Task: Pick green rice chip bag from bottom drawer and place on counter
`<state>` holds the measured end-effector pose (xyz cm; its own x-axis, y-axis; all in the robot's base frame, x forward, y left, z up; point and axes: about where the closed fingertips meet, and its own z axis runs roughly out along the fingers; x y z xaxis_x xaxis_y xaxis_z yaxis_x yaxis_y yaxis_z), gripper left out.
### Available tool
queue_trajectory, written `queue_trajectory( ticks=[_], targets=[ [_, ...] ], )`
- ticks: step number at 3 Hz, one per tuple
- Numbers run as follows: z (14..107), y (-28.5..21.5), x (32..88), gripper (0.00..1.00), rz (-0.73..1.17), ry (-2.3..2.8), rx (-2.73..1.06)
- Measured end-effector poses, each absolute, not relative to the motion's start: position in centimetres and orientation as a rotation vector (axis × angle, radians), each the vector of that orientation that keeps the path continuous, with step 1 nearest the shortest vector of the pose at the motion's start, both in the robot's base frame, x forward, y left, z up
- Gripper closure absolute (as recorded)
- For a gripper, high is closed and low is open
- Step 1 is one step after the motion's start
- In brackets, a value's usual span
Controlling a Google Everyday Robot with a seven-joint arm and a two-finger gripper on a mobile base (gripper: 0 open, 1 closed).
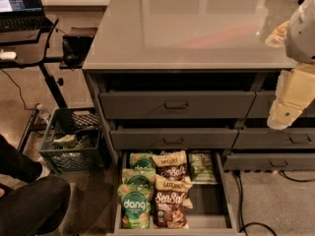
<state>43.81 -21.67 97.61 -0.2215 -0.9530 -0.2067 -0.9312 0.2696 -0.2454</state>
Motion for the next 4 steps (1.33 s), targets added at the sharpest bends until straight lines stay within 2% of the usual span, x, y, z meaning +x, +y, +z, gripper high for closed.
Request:
queue_trajectory(
  ticks=[2, 4],
  targets=[
    [96.8, -21.6, 43.8, 0.00, -0.125, 2.236, -1.716],
    [85.2, -21.1, 42.5, 0.00, 0.032, 2.206, -1.697]
  ],
)
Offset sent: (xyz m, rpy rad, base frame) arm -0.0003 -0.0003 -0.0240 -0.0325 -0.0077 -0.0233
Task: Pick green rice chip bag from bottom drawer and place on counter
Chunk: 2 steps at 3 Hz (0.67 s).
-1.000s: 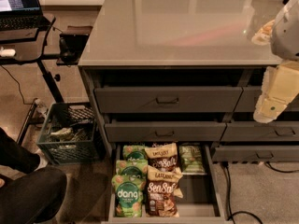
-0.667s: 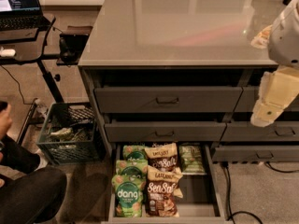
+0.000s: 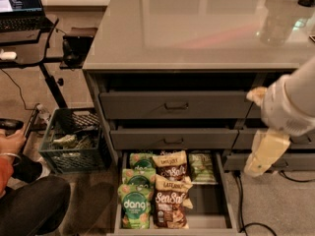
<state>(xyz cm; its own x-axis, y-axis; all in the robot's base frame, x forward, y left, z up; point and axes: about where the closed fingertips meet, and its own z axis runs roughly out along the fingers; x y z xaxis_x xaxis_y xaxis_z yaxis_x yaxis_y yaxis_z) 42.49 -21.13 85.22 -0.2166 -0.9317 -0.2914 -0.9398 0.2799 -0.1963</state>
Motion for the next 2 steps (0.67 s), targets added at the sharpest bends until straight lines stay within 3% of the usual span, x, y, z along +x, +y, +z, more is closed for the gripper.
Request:
queue_trajectory(
  ticks=[2],
  targets=[
    [75.4, -21.8, 42.5, 0.00, 0.172, 2.167, -1.670]
  ],
)
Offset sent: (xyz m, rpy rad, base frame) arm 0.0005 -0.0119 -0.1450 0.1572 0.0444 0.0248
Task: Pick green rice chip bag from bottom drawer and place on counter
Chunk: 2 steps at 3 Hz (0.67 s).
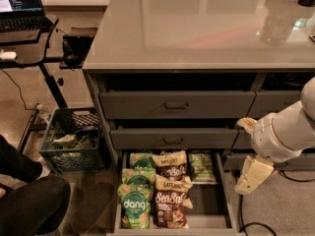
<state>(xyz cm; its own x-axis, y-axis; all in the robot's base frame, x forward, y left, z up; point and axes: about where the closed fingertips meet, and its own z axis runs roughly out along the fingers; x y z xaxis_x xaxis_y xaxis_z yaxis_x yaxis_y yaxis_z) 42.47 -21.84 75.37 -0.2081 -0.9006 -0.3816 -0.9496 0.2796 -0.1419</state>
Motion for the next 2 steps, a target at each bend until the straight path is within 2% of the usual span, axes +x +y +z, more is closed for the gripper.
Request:
queue_trajectory(
  ticks=[2],
  targets=[
    [73.1, -21.5, 42.4, 0.00, 0.160, 2.152, -1.641]
  ],
)
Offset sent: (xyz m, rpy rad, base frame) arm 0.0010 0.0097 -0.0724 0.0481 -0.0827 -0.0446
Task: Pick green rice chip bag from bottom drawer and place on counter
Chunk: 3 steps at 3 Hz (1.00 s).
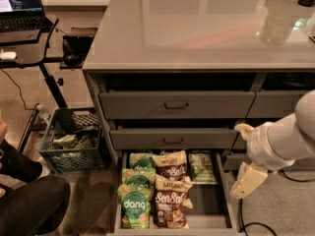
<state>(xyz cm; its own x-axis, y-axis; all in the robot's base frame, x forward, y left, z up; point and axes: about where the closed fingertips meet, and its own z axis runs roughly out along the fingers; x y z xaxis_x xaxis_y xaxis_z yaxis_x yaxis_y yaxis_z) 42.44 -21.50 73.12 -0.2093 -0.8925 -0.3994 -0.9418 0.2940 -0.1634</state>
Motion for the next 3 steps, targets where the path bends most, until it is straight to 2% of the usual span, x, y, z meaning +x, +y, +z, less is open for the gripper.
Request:
queue_trajectory(
  ticks=[3],
  targets=[
    [61.9, -22.2, 43.9, 0.00, 0.189, 2.103, -1.567]
  ],
)
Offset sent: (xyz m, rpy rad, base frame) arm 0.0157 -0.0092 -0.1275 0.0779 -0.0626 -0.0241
